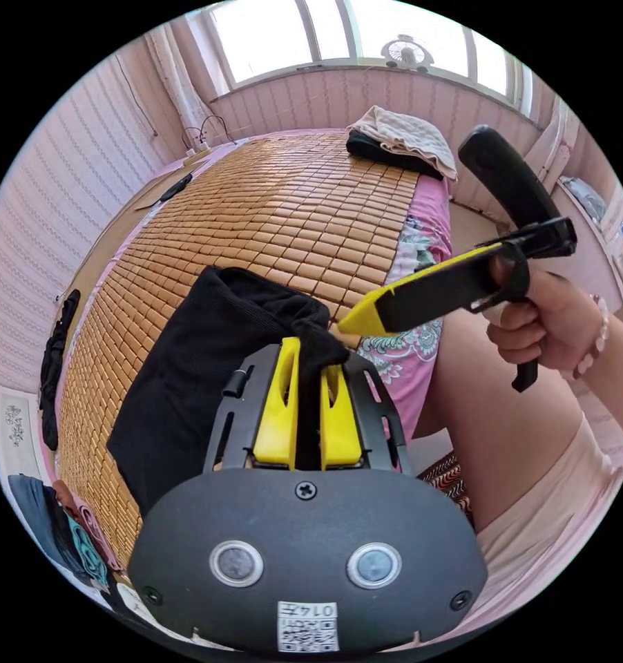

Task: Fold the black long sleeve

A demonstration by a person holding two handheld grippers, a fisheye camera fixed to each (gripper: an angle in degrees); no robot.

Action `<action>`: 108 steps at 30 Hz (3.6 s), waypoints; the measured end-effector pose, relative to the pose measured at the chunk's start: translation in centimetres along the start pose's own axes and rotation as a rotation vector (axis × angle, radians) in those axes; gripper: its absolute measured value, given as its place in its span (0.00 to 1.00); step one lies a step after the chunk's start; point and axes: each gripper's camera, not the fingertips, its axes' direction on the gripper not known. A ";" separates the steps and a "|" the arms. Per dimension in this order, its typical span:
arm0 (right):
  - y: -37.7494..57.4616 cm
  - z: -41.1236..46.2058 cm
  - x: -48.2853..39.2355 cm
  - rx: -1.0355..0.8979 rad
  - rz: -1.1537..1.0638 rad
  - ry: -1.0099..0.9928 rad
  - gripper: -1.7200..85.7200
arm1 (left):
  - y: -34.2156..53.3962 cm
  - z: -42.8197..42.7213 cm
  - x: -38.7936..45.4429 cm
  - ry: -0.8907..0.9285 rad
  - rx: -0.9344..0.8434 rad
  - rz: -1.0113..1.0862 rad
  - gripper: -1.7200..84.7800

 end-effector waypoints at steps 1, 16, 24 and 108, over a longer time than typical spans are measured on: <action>0.3 -0.8 0.7 0.016 0.031 0.050 0.03 | 0.9 -1.0 0.3 -0.006 0.022 0.015 0.07; 0.9 -2.6 4.9 0.041 0.301 0.242 0.10 | 13.1 -10.3 4.0 0.217 0.068 -0.018 0.07; 0.9 -5.1 2.3 0.059 0.222 0.129 0.03 | 14.0 -13.2 2.5 0.213 0.110 -0.047 0.07; 13.9 -8.1 -13.5 0.321 -0.424 0.197 0.06 | 16.5 -23.2 -3.2 -0.004 0.329 -0.282 0.03</action>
